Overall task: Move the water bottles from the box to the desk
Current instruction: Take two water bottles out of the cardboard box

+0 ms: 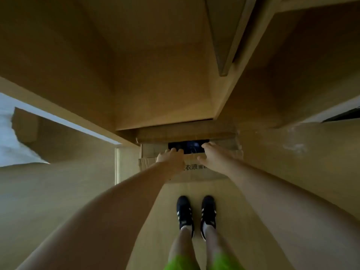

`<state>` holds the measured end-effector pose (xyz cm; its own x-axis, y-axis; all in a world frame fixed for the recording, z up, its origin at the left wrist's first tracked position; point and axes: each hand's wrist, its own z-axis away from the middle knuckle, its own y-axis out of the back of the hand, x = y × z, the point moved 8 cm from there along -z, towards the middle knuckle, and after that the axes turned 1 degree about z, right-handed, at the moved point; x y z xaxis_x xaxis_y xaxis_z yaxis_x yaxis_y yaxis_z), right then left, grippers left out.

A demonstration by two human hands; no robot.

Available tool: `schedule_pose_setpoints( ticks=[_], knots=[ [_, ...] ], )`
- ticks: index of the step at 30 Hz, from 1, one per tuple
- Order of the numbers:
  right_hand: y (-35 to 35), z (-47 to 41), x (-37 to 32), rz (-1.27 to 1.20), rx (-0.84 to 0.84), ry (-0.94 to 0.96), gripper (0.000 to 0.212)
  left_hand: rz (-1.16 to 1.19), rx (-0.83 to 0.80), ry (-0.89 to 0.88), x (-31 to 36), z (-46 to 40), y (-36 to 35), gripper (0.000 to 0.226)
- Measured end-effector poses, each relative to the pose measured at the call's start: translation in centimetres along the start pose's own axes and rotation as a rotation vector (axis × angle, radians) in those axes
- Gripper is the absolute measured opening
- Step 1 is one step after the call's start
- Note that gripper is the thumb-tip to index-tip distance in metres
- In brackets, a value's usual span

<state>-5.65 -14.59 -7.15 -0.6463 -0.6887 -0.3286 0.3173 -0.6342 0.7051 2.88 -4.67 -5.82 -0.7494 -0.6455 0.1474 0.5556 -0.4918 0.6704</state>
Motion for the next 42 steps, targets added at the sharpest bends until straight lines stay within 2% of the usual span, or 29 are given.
schedule_pose_setpoints(
  ticks=[5,9,12,14,17,19,22,24,27,29,30,32,34,37,39,42],
  knots=[
    [-6.3,-5.6,2.0,0.013,-0.076,-0.004,0.033,-0.022,-0.098,-0.010,-0.3,-7.4,-5.4,0.040],
    [-10.0,-9.3,4.0,0.049,-0.068,-0.019,0.039,-0.051,0.003,-0.020,-0.7,-12.7,-8.4,0.043],
    [-11.1,-11.2,4.9,0.084,-0.021,-0.003,0.040,0.019,0.044,-0.009,-1.3,-15.2,-10.0,0.040],
    [-10.7,-11.7,5.2,0.121,0.073,0.009,0.039,0.074,0.113,0.003,-1.7,-15.8,-10.3,0.040],
    [-9.3,-11.4,5.2,0.130,0.207,0.001,0.037,0.016,0.265,-0.023,-2.1,-15.4,-9.1,0.041],
    [-10.0,-11.1,5.8,0.029,0.061,-0.039,0.031,0.029,0.172,-0.027,-2.8,-15.1,-9.6,0.037],
    [-13.2,-9.4,6.5,-0.267,-0.329,-0.109,0.016,0.107,-0.200,-0.069,-3.3,-13.7,-13.6,0.025],
    [-15.3,-7.7,6.5,-0.205,-0.463,-0.105,0.034,0.037,-0.315,-0.104,-3.3,-11.9,-16.5,0.032],
    [-18.4,-6.0,7.2,0.083,-0.444,-0.060,0.079,-0.094,-0.263,-0.074,-3.1,-10.5,-19.7,0.070],
    [-20.3,-5.9,7.7,0.199,-0.429,-0.046,0.102,-0.193,-0.218,-0.055,-3.0,-10.4,-21.3,0.094],
    [-21.2,-6.1,7.9,0.250,-0.418,-0.039,0.108,-0.244,-0.197,-0.053,-2.9,-10.4,-22.1,0.100],
    [-22.8,-6.6,7.9,0.336,-0.375,-0.011,0.113,-0.327,-0.158,-0.058,-2.5,-10.9,-23.2,0.093],
    [-23.9,-7.5,7.6,0.387,-0.306,0.048,0.105,-0.356,-0.104,-0.078,-1.9,-12.0,-23.8,0.072],
    [-24.5,-8.7,7.1,0.398,-0.188,0.117,0.064,-0.357,-0.062,-0.132,-1.0,-13.6,-24.3,0.040],
    [-24.3,-9.4,6.7,0.397,-0.127,0.146,0.050,-0.361,-0.041,-0.143,-0.9,-14.6,-24.3,0.035],
    [-24.6,-10.6,6.0,0.423,-0.121,0.228,0.039,-0.380,-0.038,-0.161,-0.7,-15.7,-24.9,0.034]
  ],
)
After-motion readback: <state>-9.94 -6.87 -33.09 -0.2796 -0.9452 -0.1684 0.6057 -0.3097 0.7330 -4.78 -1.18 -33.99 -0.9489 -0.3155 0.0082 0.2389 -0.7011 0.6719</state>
